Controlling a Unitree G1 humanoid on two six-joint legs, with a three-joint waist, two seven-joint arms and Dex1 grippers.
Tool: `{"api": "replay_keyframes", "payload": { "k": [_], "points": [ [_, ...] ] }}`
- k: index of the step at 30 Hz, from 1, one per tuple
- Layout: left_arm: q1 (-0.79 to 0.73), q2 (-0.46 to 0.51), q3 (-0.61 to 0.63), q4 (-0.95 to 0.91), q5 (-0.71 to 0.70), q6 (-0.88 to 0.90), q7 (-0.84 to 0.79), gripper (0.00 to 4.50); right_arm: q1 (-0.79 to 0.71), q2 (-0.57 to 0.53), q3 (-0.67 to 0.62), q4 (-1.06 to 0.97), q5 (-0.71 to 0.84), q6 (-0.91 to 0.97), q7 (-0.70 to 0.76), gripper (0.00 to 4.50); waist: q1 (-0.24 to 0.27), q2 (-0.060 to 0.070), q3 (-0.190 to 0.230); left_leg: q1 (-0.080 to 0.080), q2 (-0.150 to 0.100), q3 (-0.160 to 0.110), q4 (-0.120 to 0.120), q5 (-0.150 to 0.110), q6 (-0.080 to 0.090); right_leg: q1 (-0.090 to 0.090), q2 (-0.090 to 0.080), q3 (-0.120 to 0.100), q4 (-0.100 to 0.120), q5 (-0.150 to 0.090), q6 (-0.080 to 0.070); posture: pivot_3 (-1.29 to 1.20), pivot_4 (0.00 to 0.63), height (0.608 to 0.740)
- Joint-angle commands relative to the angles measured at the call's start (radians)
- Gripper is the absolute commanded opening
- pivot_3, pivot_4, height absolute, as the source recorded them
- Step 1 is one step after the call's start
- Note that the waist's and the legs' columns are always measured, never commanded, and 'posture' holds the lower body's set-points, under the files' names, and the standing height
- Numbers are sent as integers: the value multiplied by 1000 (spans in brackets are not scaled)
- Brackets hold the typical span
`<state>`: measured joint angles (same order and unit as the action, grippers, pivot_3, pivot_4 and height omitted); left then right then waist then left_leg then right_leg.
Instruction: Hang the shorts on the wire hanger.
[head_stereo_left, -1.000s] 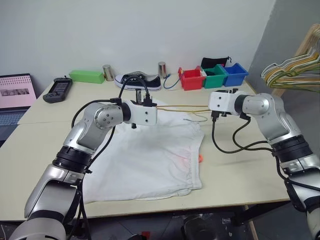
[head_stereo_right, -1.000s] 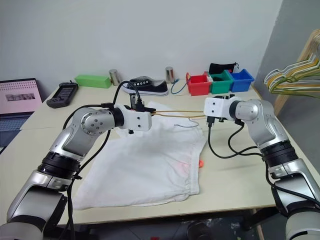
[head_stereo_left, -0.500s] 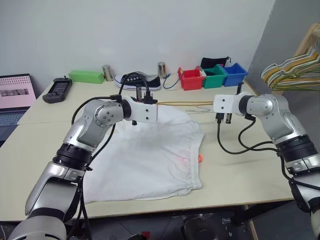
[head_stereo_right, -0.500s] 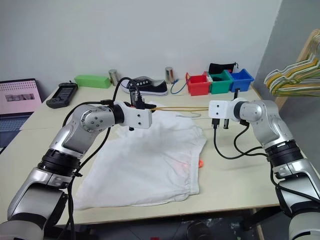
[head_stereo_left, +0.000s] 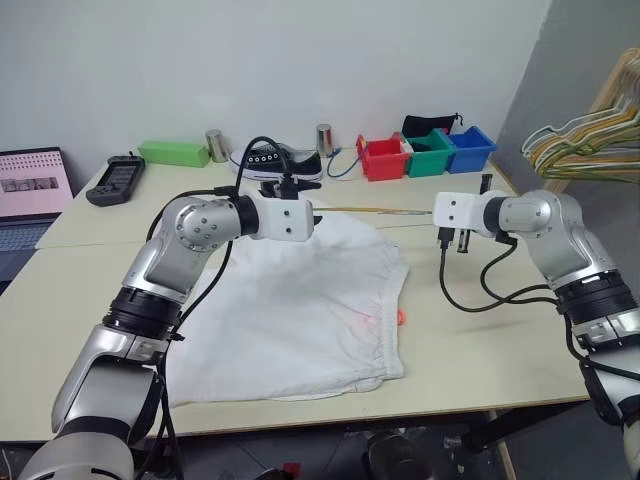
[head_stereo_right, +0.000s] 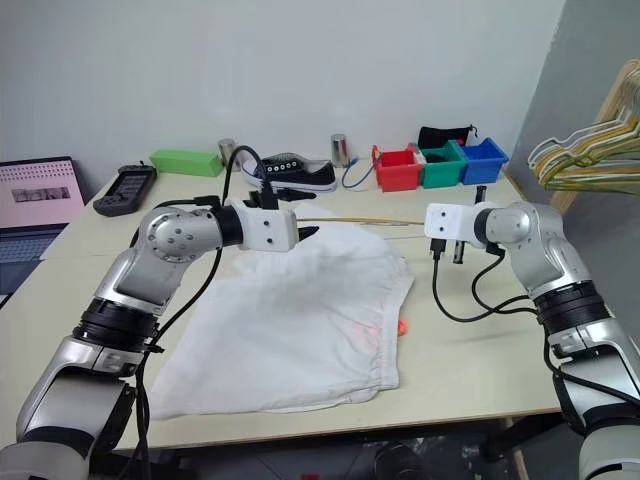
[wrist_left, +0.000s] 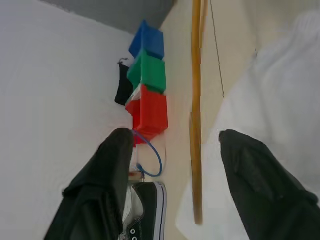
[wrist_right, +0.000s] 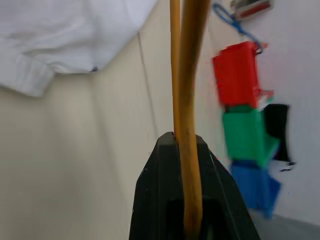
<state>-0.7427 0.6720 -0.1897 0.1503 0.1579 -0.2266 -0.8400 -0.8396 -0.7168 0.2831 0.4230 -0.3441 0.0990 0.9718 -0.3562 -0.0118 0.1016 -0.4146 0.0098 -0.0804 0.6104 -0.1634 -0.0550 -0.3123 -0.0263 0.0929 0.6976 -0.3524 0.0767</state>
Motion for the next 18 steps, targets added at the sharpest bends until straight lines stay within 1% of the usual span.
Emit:
{"api": "replay_keyframes", "payload": {
  "k": [1,3,4,6,8,11,12,14,16,17,18],
  "points": [
    [125,-34,90,-202,-193,229,-19,3897,41,-28,-84,3,143,205,158,0,2,0,0,0,0,0,0,0,0,0,0,0,0,0,0,-215,10,740],
    [208,-45,118,-312,-280,350,-24,4405,58,-52,-103,-10,195,314,232,0,3,0,0,0,1,0,0,0,0,0,0,0,0,0,0,-212,14,740],
    [236,-47,129,-352,-311,395,-26,4486,63,-62,-105,-15,210,349,254,0,3,0,0,0,1,0,0,0,0,0,0,0,0,0,0,-212,14,740],
    [335,-29,151,-466,-405,514,-47,4486,86,-106,-107,-26,263,468,351,0,5,0,0,0,0,0,1,0,0,0,0,0,1,0,0,-213,24,740],
    [453,2,180,-589,-516,650,-64,4486,133,-175,-102,-37,334,613,477,0,11,0,0,1,0,0,1,0,0,1,0,1,0,0,0,-206,32,740],
    [552,36,211,-695,-616,773,-66,4486,193,-248,-92,-80,418,768,575,0,35,0,0,1,1,1,0,0,1,2,1,1,0,-1,0,-200,41,740],
    [581,43,221,-721,-641,799,-63,4486,216,-269,-92,-99,449,830,597,0,42,0,0,1,2,2,0,0,1,1,2,1,0,-2,1,-197,44,740],
    [652,53,236,-772,-678,838,-51,4486,331,-361,-85,-184,589,992,634,0,53,0,1,2,2,3,0,0,0,1,3,3,-1,-4,2,-194,49,740],
    [693,58,244,-805,-694,858,-39,4486,437,-440,-86,-269,695,1085,643,0,64,0,1,3,2,5,0,0,0,2,3,3,-1,-5,1,-188,58,740],
    [705,59,246,-816,-699,865,-34,4486,478,-468,-88,-301,730,1115,643,0,78,-1,1,2,2,5,0,0,0,2,3,3,-1,-5,0,-188,58,740],
    [719,61,249,-830,-707,874,-28,4486,538,-501,-102,-346,775,1149,643,0,84,-1,2,3,2,6,0,0,0,2,3,4,-1,-9,-6,-185,63,740]
  ]
}}
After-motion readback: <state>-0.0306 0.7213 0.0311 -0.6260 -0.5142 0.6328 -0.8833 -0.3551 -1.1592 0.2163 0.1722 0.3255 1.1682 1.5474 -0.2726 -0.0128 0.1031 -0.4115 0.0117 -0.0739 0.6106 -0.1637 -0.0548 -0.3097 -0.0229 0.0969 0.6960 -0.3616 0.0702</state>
